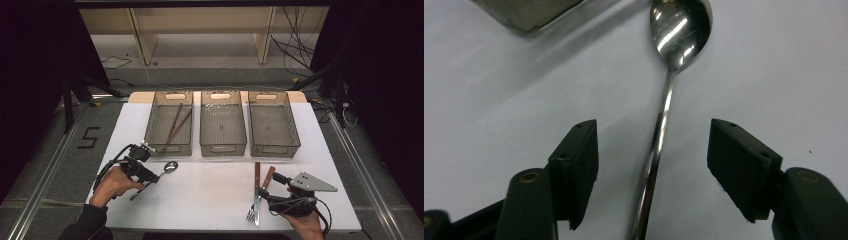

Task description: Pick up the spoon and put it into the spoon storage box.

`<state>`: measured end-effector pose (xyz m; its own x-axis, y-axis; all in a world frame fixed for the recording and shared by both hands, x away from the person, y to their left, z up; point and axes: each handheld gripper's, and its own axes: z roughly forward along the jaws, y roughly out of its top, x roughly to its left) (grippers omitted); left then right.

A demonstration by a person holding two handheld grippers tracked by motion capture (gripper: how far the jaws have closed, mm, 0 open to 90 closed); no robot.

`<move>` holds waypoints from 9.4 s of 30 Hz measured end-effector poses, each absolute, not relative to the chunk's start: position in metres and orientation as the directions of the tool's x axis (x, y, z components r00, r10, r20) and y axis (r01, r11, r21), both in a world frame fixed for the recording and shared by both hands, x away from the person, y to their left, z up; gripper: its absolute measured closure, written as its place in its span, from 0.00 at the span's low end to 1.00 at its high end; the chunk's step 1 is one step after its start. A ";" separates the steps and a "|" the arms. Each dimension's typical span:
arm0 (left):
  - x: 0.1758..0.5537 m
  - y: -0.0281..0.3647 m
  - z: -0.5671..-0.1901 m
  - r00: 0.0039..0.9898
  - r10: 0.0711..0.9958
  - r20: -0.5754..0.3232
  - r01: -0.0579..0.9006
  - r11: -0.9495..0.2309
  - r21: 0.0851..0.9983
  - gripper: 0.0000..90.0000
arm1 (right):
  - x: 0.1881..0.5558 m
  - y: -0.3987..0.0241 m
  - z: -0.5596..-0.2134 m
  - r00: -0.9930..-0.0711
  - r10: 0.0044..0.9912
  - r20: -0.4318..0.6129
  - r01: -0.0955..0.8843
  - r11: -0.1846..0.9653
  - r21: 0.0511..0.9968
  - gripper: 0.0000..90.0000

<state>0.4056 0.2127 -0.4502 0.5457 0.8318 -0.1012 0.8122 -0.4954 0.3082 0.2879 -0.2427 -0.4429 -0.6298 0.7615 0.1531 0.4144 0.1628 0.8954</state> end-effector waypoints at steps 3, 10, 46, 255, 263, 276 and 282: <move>0.406 0.212 -0.454 0.550 0.829 -0.102 0.812 -0.503 0.296 0.43 | 0.288 -0.242 -0.443 -0.631 0.761 0.151 0.411 0.163 0.897 0.29; 0.407 0.209 -0.459 0.562 0.822 -0.094 0.808 -0.521 0.277 0.52 | 0.288 -0.243 -0.443 -0.632 0.761 0.150 0.410 0.164 0.897 0.29; 0.406 0.205 -0.464 0.657 0.753 -0.039 0.737 -0.630 0.246 0.85 | 0.288 -0.243 -0.442 -0.634 0.759 0.148 0.408 0.166 0.898 0.29; 0.446 0.112 -0.363 0.652 0.729 -0.207 0.600 -0.330 0.729 0.27 | 0.287 -0.244 -0.444 -0.633 0.757 0.162 0.425 0.165 0.890 0.29; 0.414 0.144 -0.379 0.636 0.738 -0.226 0.585 -0.269 0.765 0.25 | 0.288 -0.244 -0.444 -0.631 0.759 0.160 0.425 0.166 0.890 0.29; 0.379 0.178 -0.403 0.619 0.748 -0.238 0.564 -0.213 0.798 0.25 | 0.293 -0.243 -0.445 -0.624 0.765 0.159 0.436 0.172 0.883 0.29; 0.366 0.189 -0.412 0.600 0.760 -0.249 0.568 -0.187 0.802 0.24 | 0.298 -0.241 -0.443 -0.615 0.774 0.152 0.449 0.186 0.874 0.29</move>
